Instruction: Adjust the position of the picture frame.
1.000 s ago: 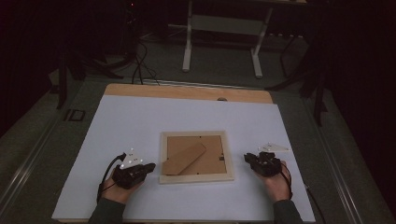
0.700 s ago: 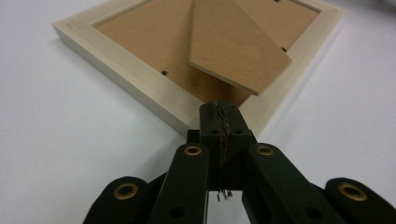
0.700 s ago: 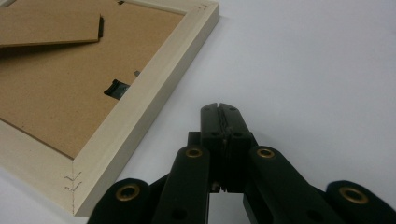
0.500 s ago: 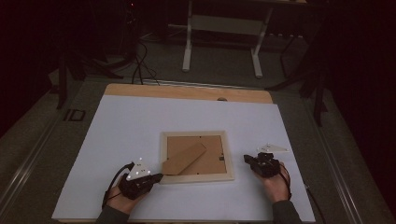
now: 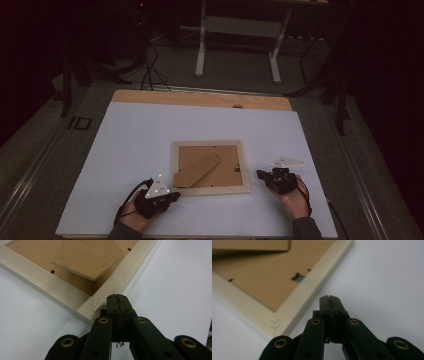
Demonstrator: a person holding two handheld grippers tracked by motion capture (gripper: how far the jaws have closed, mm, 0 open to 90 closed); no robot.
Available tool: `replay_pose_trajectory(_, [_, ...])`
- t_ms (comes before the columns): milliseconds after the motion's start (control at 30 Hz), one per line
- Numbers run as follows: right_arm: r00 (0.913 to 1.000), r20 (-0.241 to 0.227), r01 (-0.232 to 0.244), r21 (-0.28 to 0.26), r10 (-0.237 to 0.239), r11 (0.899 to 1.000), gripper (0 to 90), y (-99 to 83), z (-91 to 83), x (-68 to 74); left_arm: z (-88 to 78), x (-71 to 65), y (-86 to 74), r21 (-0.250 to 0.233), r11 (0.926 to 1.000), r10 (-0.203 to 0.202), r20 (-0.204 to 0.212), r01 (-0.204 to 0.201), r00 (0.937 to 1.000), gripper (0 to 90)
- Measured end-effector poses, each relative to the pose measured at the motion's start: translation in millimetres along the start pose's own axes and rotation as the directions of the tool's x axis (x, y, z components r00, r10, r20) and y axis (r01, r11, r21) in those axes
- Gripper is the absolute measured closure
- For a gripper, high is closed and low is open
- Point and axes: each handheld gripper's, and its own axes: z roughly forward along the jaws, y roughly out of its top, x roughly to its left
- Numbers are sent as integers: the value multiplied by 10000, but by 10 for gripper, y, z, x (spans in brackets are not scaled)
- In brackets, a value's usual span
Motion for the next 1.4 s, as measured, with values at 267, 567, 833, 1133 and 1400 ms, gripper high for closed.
replay_pose_trajectory(267, [9980, -415, 492, 245, -482, 9985, 894, -11, 25, 85, 71, -24, -2, 372, 9989, 287, -163, -281, 9995, 900])
replay_pose_trajectory(567, [9996, -273, -11, 563, 26, 9984, 896, -39, 111, 68, 135, -81, 17, 510, 9960, 743, -244, -730, 9969, 900])
replay_pose_trajectory(833, [9993, -320, -182, 752, 206, 9970, 897, -40, 182, 84, 175, -87, 45, 491, 9941, 980, -258, -967, 9948, 900])
replay_pose_trajectory(1133, [9990, -316, -293, 798, 319, 9964, 898, -31, 257, 125, 257, -147, 89, 526, 9909, 1260, -447, -1236, 9910, 900])
replay_pose_trajectory(1400, [9985, -305, -434, 713, 456, 9965, 898, -7, 297, 149, 294, -154, 107, 439, 9905, 1333, -690, -1305, 9887, 900])
